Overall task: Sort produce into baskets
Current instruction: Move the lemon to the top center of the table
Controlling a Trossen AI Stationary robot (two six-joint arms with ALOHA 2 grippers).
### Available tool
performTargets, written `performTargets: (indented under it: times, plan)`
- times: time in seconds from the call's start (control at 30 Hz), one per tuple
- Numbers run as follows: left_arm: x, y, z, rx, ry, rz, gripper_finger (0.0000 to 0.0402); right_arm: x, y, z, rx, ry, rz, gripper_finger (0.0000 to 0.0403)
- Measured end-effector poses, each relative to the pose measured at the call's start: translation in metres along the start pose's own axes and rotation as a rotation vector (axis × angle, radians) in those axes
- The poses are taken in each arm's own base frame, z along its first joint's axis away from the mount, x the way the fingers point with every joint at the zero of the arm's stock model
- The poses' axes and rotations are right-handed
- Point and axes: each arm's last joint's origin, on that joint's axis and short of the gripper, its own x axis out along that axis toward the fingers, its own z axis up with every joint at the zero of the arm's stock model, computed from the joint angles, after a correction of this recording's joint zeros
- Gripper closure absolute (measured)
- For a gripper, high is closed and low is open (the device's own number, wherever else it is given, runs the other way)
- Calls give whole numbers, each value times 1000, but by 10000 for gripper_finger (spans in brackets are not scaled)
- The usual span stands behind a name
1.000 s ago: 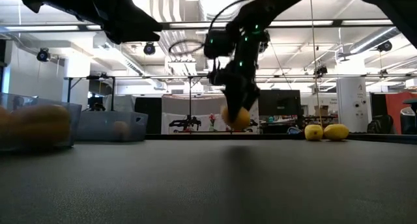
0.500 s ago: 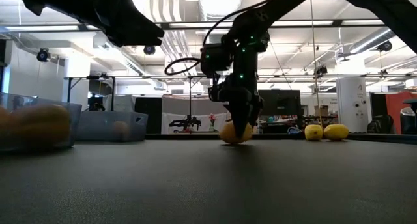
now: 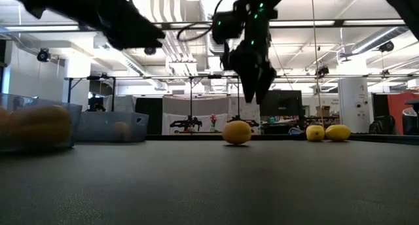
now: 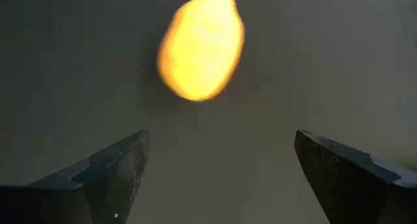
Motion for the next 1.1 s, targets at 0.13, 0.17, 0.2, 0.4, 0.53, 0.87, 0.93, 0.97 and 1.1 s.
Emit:
performTargets:
  times: [0.13, 0.17, 0.2, 0.4, 0.53, 0.87, 0.93, 0.97, 1.1]
  plan:
    - [-1, 2, -34, 13, 85, -12, 135, -13, -8, -2, -39, -59, -129, 27]
    - [-1, 5, -43, 17, 107, -10, 136, -13, -12, -1, -51, -72, -187, 27]
    - [0, 8, -50, 18, 114, 2, 137, -13, -18, 1, -58, -86, -242, 27]
    - [9, 28, -33, 9, -48, -74, 145, -12, -57, 7, -31, -95, -371, 27]
    - [16, 39, -21, -7, -71, -131, 153, -23, -81, 3, 25, -100, -374, 27]
    - [27, 51, 1, 175, -101, -61, 170, -27, -160, -19, 346, -75, -344, 27]
    - [27, 52, 11, 205, -127, -39, 170, -21, -177, -26, 465, -62, -295, 27]
    - [27, 53, 15, 219, -133, -27, 170, -18, -185, -28, 523, -65, -270, 27]
    - [28, 56, 26, 264, -105, -80, 170, -16, -208, -35, 683, -87, -247, 28]
